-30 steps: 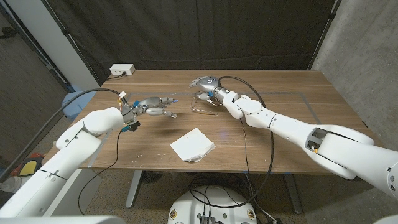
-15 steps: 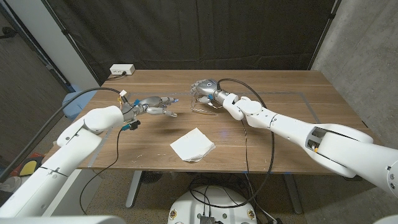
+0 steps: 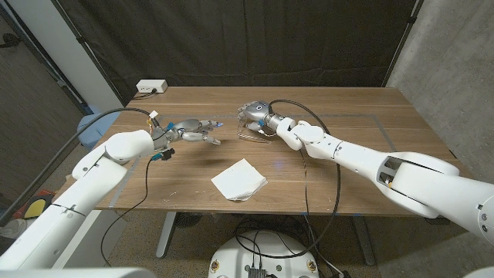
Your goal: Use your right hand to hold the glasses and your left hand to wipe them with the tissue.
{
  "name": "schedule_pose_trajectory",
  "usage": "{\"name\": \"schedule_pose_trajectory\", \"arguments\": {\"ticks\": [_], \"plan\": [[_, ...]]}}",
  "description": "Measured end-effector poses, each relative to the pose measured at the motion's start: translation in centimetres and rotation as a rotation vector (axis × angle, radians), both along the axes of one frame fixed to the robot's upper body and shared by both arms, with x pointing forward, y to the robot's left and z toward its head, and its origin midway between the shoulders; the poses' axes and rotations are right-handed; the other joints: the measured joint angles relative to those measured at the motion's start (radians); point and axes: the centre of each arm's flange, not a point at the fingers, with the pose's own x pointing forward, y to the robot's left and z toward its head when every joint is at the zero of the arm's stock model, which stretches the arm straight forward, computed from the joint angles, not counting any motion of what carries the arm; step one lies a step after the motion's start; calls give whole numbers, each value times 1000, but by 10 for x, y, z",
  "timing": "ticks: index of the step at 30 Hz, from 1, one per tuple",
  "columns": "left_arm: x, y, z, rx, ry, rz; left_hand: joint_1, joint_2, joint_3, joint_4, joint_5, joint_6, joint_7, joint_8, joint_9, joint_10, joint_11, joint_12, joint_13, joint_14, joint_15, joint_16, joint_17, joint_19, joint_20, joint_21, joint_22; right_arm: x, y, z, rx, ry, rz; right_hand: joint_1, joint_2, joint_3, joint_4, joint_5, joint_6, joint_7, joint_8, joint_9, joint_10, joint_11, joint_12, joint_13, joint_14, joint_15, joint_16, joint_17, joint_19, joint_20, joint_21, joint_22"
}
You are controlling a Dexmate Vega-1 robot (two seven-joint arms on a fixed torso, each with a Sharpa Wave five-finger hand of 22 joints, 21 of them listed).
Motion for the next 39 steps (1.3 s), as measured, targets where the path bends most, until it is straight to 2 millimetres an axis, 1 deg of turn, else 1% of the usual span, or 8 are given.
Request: {"name": "schedule_pose_trajectory", "arguments": {"ticks": [4,7,13,18,28,30,36,39], "plan": [[1,0,0,-2,2,-1,0,0,-4,4,0,4,-7,0,0,8,-8,7,3,5,-5,0,4,0,0,0,0,2,1,-2,-13,4,-4,0,0,-10,-1,0,6,4,0,0,0,0,0,0,0,0,0,0,0,0,0,0],[1,0,0,-4,4,-1,0,0,-4,4,0,4,-7,0,0,8,-8,7,3,5,-5,0,5,0,0,0,0,2,2,-3,-19,5,-2,0,0,-24,13,0,34,3,8,0,3,-1,0,0,0,0,0,3,0,0,0,0],[2,1,-1,-6,9,0,-16,0,-7,15,8,10,-1,0,4,8,-8,7,3,5,-5,8,5,0,0,0,0,3,4,-5,-25,6,8,-49,16,-108,47,0,209,2,45,-3,46,-3,1,0,1,1,0,5,-9,-1,7,5],[3,2,-1,-7,13,-1,-16,0,-11,19,8,16,5,0,5,18,2,7,2,5,-5,8,9,0,0,0,0,4,4,-4,-24,1,15,-64,16,-129,57,0,263,1,51,-5,64,-1,2,0,18,0,4,5,-9,-1,7,5],[8,3,0,-6,21,-2,-27,12,-12,29,8,15,12,0,5,16,10,7,7,5,-5,8,9,0,0,0,0,5,3,-2,-16,-15,10,-70,12,-159,49,18,91,1,-64,-17,46,-3,-11,0,28,0,3,10,-9,-1,15,5],[8,2,0,-6,21,-4,-23,16,-12,29,13,15,12,0,5,15,11,7,7,5,-5,8,9,0,0,0,0,4,3,0,-16,-19,4,-70,12,-163,47,19,78,2,-73,-17,43,-2,-11,0,21,0,0,10,-9,-1,15,5],[11,3,1,-4,24,-9,-23,16,-15,31,15,15,23,0,5,9,28,7,7,3,-3,8,9,-4,-4,0,0,2,-4,8,-7,-35,-11,-70,12,-170,48,19,82,0,-73,-11,35,-3,-15,0,16,5,0,7,-9,-1,15,5],[13,2,2,-3,26,-13,-23,16,-17,34,15,16,32,0,5,7,44,7,7,-2,2,8,9,-4,-4,0,4,-2,-7,11,-3,-43,-10,-70,12,-177,50,26,131,2,-54,-1,35,-3,-15,0,16,5,0,7,-9,-1,15,5]]}}
